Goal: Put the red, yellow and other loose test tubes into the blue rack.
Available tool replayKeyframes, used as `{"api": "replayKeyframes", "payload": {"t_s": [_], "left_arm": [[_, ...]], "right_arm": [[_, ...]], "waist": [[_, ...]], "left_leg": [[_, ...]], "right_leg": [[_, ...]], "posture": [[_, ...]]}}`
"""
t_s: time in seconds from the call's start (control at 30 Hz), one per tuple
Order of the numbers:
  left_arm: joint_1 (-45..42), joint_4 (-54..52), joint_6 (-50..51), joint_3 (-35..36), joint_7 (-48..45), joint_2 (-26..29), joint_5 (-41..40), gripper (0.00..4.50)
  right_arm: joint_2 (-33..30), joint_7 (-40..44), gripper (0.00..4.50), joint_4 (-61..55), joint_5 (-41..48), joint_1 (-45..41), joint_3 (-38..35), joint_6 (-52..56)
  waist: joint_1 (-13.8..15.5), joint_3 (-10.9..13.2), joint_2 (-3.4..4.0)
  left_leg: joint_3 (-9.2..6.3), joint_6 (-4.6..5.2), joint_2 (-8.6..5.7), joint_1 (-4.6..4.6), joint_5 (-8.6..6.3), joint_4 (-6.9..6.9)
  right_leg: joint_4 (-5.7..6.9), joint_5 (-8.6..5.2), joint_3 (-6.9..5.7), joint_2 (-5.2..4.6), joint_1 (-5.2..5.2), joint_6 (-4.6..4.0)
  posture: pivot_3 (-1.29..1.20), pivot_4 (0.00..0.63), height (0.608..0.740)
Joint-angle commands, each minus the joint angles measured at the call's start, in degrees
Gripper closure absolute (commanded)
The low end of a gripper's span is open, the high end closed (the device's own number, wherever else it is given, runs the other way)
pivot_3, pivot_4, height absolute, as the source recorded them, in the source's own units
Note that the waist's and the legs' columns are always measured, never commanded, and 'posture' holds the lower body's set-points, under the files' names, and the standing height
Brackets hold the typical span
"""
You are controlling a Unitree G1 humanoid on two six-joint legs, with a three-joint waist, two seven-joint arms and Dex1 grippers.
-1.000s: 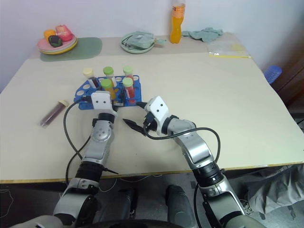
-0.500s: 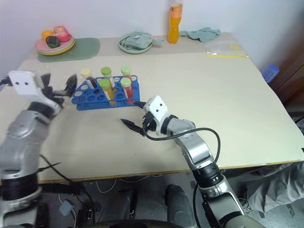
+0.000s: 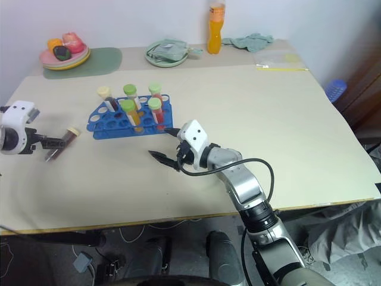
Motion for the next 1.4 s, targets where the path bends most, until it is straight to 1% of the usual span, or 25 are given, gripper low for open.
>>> {"api": "replayKeyframes", "payload": {"t_s": [0.03, 0.1, 0.17, 0.2, 0.27, 0.37, 0.4, 0.47, 0.5, 0.57, 0.6, 0.63, 0.67, 0.7, 0.73, 0.77, 0.8, 0.83, 0.87, 0.93, 1.0, 1.07, 1.17, 1.3, 1.4], "left_arm": [[-6.1, 12.1, -6.8, -5.1, -6.9, -2.8, 8.0, 0.06], [-8.8, 17.9, -9.8, -6.4, -8.8, -4.9, 11.1, 0.06], [-10.4, 22.2, -12.6, -7.5, -10.6, -6.3, 14.0, 0.58], [-11.0, 23.8, -13.7, -7.8, -11.1, -6.8, 15.3, 0.93], [-11.9, 26.2, -15.6, -7.5, -11.1, -7.0, 17.3, 1.83], [-12.8, 27.8, -17.6, -5.8, -11.1, -6.0, 18.6, 3.44], [-12.9, 27.3, -20.0, -3.6, -9.8, -4.9, 17.7, 3.69], [-13.0, 26.3, -23.6, -0.1, -7.7, -3.6, 16.5, 3.69], [-12.9, 25.1, -26.2, 3.7, -4.5, -2.9, 14.4, 3.69], [-8.5, 16.4, -39.2, 16.7, 8.4, -2.5, 8.2, 3.69], [-5.9, 12.3, -43.8, 21.4, 13.1, -2.7, 6.4, 3.69], [-2.0, 5.3, -44.5, 26.9, 15.8, -4.0, 3.7, 3.69], [3.8, -6.2, -41.0, 33.6, 17.7, -7.7, -1.1, 3.69], [10.8, -20.0, -38.8, 39.0, 20.2, -13.2, -6.3, 3.69], [17.3, -32.6, -38.5, 42.5, 23.3, -18.7, -9.7, 3.69], [23.0, -42.5, -39.5, 43.1, 27.4, -24.1, -9.7, 3.69], [27.0, -49.3, -40.3, 42.0, 31.1, -28.5, -8.2, 3.69], [29.3, -53.4, -40.1, 41.2, 33.5, -31.1, -6.9, 3.69], [31.7, -57.1, -41.3, 37.7, 37.6, -35.4, -2.7, 3.69], [35.2, -59.6, -47.2, 29.0, 43.1, -41.4, 7.4, 3.69], [36.0, -57.9, -52.5, 23.1, 47.5, -46.3, 14.1, 3.69], [34.8, -53.5, -57.3, 20.2, 51.2, -49.0, 18.6, 3.69], [31.8, -47.0, -60.5, 20.6, 56.1, -52.9, 19.3, 3.69], [29.0, -39.4, -61.3, 19.7, 60.5, -53.3, 23.5, 3.69], [29.0, -37.8, -60.0, 19.9, 61.0, -53.2, 23.6, 3.69]], "right_arm": [[0.3, -0.7, 0.38, -1.9, 0.0, 0.0, -0.6, -0.8], [0.2, -1.1, 0.38, -2.1, -0.1, 0.1, -0.7, -0.9], [0.1, -1.5, 0.38, -2.4, -0.2, 0.2, -0.8, -0.9], [0.0, -1.7, 0.38, -2.6, -0.3, 0.3, -0.9, -0.9], [-0.2, -1.9, 0.38, -3.0, -0.3, 0.6, -1.1, -0.7], [-0.4, -2.1, 0.38, -3.6, -0.2, 1.1, -1.1, -0.4], [-0.6, -2.2, 0.38, -3.9, -0.2, 1.3, -1.1, -0.3], [-0.8, -2.3, 0.38, -4.4, -0.1, 1.7, -1.2, -0.2], [-0.9, -2.3, 0.38, -4.7, 0.0, 1.9, -1.2, -0.1], [-0.9, -2.3, 0.38, -5.0, 0.3, 2.5, -1.4, 0.2], [-1.0, -2.2, 0.38, -5.1, 0.5, 2.7, -1.4, 0.3], [-0.9, -2.1, 0.38, -5.2, 0.6, 2.8, -1.5, 0.4], [-0.8, -1.9, 0.38, -5.0, 0.8, 2.9, -1.5, 0.5], [-0.7, -1.7, 0.38, -4.8, 1.0, 2.8, -1.4, 0.4], [-0.5, -1.5, 0.38, -4.4, 1.1, 2.7, -1.4, 0.4], [-0.4, -1.4, 0.38, -4.1, 1.1, 2.4, -1.3, 0.2], [-0.3, -1.2, 0.38, -3.7, 1.1, 2.1, -1.2, 0.1], [-0.3, -1.0, 0.38, -3.4, 1.1, 1.9, -1.2, 0.1], [-0.1, -0.8, 0.38, -3.0, 1.1, 1.6, -1.0, 0.0], [0.3, -0.1, 0.38, -2.3, 1.0, 0.8, -0.5, -0.3], [0.5, 0.3, 0.38, -1.6, 0.9, 0.2, -0.4, -0.6], [0.7, 0.4, 0.38, -1.1, 0.7, -0.3, -0.4, -0.6], [0.8, 0.6, 0.38, -1.0, 0.5, -0.4, -0.5, -0.6], [0.7, -0.1, 0.38, -1.7, 0.3, 0.0, -0.8, -0.3], [0.5, -0.6, 0.38, -2.3, 0.2, 0.5, -1.1, 0.0]], "waist": [[-0.1, 0.0, 0.0], [-0.1, 0.0, -0.02], [-0.1, 0.0, -0.03], [-0.2, 0.0, -0.03], [-0.1, 0.0, -0.03], [-0.2, 0.0, -0.03], [-0.2, 0.0, -0.04], [-0.1, 0.1, -0.17], [-0.1, 0.1, -0.22], [0.0, 0.1, -0.33], [0.1, 0.1, -0.33], [0.2, 0.1, -0.36], [0.3, 0.1, -0.39], [0.4, 0.0, -0.26], [0.6, -0.1, -0.06], [1.1, -0.2, 0.01], [1.3, -0.2, 0.01], [1.4, -0.2, -0.02], [1.5, -0.2, -0.12], [1.9, -0.2, -0.17], [2.2, -0.2, -0.19], [2.2, -0.2, -0.2], [1.8, -0.2, -0.18], [1.5, -0.2, -0.17], [1.6, -0.2, -0.17]], "left_leg": [[0.0, 0.0, 0.0, -0.01, 0.0, 0.0], [0.01, 0.0, 0.0, -0.04, 0.0, 0.01], [0.02, 0.0, 0.01, -0.06, 0.0, 0.01], [0.02, 0.01, 0.01, -0.06, 0.0, 0.01], [0.03, 0.01, 0.02, -0.05, 0.0, 0.01], [0.03, 0.01, 0.02, -0.05, -0.01, 0.02], [0.02, 0.01, 0.02, -0.05, -0.01, 0.02], [0.01, 0.01, 0.03, -0.06, -0.01, 0.03], [-0.01, 0.01, 0.04, -0.08, -0.01, 0.04], [-0.03, 0.01, 0.04, -0.11, -0.01, 0.04], [-0.1, 0.01, 0.05, -0.14, -0.01, 0.06], [-0.19, 0.0, 0.08, -0.17, -0.01, 0.07], [-0.21, -0.01, 0.09, -0.19, -0.01, 0.06], [-0.2, -0.01, 0.13, -0.2, -0.01, 0.07], [-0.14, 0.02, 0.08, -0.21, -0.02, 0.05], [-0.05, 0.14, 0.03, -0.18, -0.1, 0.06], [0.11, 0.25, -0.09, -0.12, -0.17, 0.1], [0.24, 0.3, -0.1, -0.11, -0.19, 0.12], [0.3, 0.32, -0.13, -0.12, -0.21, 0.14], [0.34, 0.33, -0.23, -0.14, -0.21, 0.28], [0.43, 0.27, -0.29, -0.11, -0.16, 0.35], [0.42, 0.24, -0.25, -0.01, -0.15, 0.39], [0.45, 0.24, -0.15, 0.04, -0.15, 0.4], [0.49, 0.25, -0.02, 0.04, -0.15, 0.38], [0.52, 0.26, -0.02, 0.04, -0.15, 0.38]], "right_leg": [[0.0, 0.0, 0.01, -0.01, -0.01, 0.0], [0.0, 0.0, 0.01, -0.01, -0.04, 0.0], [0.01, 0.0, 0.03, -0.01, -0.1, 0.01], [0.01, 0.0, 0.03, -0.01, -0.1, 0.0], [0.01, 0.0, 0.04, -0.02, -0.1, 0.01], [0.02, 0.0, 0.05, -0.02, -0.1, 0.01], [0.02, 0.0, 0.05, -0.02, -0.1, 0.01], [0.04, 0.0, 0.05, -0.03, -0.12, 0.01], [0.04, 0.0, 0.04, -0.03, -0.13, 0.01], [0.03, 0.0, 0.04, -0.09, -0.16, 0.02], [0.08, 0.0, 0.04, -0.13, -0.21, 0.02], [0.11, 0.01, 0.05, -0.21, -0.26, 0.02], [0.07, 0.02, 0.07, -0.3, -0.28, 0.03], [0.1, 0.02, 0.07, -0.37, -0.29, 0.03], [0.09, 0.04, 0.13, -0.48, -0.3, 0.05], [0.05, 0.04, 0.14, -0.78, -0.26, 0.06], [0.11, 0.04, 0.1, -0.99, -0.24, 0.07], [0.01, 0.09, 0.09, -1.01, -0.24, 0.16], [0.01, 0.11, 0.08, -1.0, -0.24, 0.19], [0.0, 0.16, 0.09, -0.74, -0.24, 0.25], [0.03, 0.18, 0.04, -0.64, -0.14, 0.24], [0.02, 0.21, 0.02, -0.56, -0.01, 0.2], [0.01, 0.23, 0.05, -0.42, 0.02, 0.18], [0.01, 0.22, 0.09, -0.27, -0.03, 0.17], [0.01, 0.22, 0.11, -0.29, -0.03, 0.17]], "posture": [[0.0, 0.15, 0.74], [0.0, 0.15, 0.74], [0.0, 0.15, 0.74], [0.0, 0.15, 0.74], [0.0, 0.15, 0.74], [0.0, 0.15, 0.74], [0.0, 0.15, 0.74], [0.0, 0.15, 0.74], [0.0, 0.15, 0.74], [0.0, 0.15, 0.74], [0.0, 0.15, 0.74], [0.0, 0.15, 0.74], [0.0, 0.15, 0.74], [0.0, 0.15, 0.74], [0.0, 0.15, 0.74], [0.0, 0.15, 0.74], [0.0, 0.15, 0.74], [0.0, 0.15, 0.74], [0.0, 0.15, 0.74], [0.0, 0.15, 0.74], [0.0, 0.15, 0.74], [0.0, 0.15, 0.74], [0.0, 0.15, 0.74], [0.0, 0.15, 0.74], [0.0, 0.15, 0.74]]}}
